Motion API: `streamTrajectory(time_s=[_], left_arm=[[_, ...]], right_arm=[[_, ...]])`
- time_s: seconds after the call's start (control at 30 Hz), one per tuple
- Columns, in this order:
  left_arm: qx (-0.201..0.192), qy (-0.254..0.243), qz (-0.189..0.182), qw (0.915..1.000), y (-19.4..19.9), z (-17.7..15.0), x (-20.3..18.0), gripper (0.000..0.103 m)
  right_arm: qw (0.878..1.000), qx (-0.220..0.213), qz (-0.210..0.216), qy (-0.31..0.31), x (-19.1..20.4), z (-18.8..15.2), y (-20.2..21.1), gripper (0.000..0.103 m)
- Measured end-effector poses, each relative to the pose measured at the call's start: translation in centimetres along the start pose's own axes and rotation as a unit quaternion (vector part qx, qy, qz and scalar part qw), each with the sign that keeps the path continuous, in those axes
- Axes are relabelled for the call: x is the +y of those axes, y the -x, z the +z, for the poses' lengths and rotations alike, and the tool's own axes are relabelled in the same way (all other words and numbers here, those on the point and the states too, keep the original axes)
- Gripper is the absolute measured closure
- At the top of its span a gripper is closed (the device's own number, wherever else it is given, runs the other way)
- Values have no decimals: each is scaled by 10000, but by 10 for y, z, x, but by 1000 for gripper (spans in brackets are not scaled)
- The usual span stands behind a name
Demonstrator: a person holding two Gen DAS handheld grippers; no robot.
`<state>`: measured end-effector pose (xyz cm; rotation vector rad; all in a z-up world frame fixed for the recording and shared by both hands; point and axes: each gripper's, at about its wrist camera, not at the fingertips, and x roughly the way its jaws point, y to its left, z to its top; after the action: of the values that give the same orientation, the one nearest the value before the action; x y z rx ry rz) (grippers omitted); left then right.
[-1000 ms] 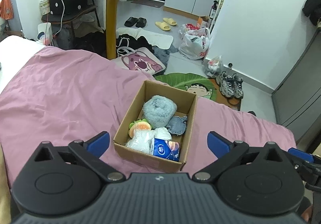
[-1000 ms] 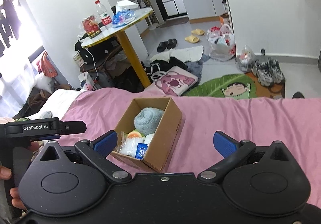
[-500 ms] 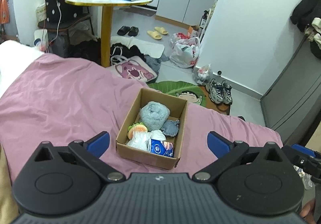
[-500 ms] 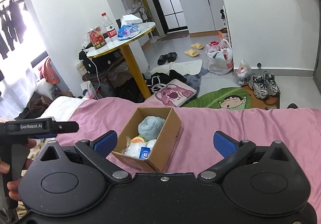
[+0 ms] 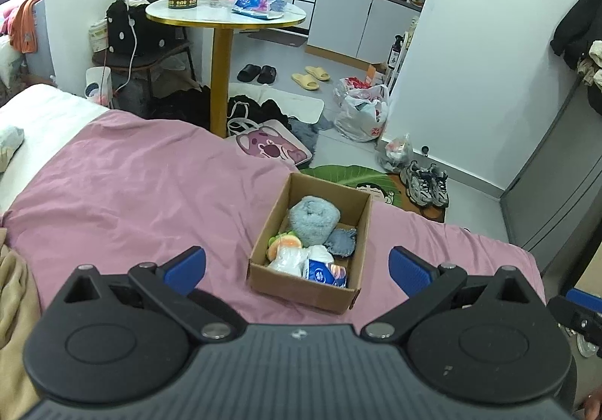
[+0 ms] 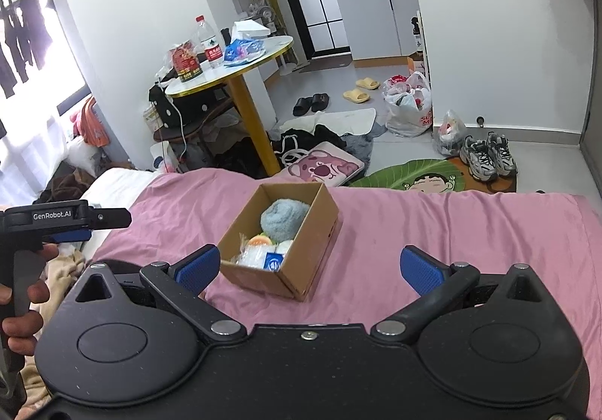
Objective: Organize soft objects
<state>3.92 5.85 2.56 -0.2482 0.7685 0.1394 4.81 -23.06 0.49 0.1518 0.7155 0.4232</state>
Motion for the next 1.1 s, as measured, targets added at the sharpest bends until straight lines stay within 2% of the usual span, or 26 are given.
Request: streamTrajectory(time_s=[0.17,0.47,0.77,1.1], left_arm=[[-68,-114,34,9999,5,-9,3,0],[86,-309,94,9994,5,-24,4,0],[152,-410,10,9990,2,-26,-1,0],[212,-528,39,9984,-2,-26,-7,0]], right_arm=[[9999,105,13,-66,4,-5,-2,0],[9995,254,-140,-134,7,-13,-4,0],[9987,258,-340,-268,3,-19,-4,0],[9988,272,-336,-209,1,-19,-6,0]])
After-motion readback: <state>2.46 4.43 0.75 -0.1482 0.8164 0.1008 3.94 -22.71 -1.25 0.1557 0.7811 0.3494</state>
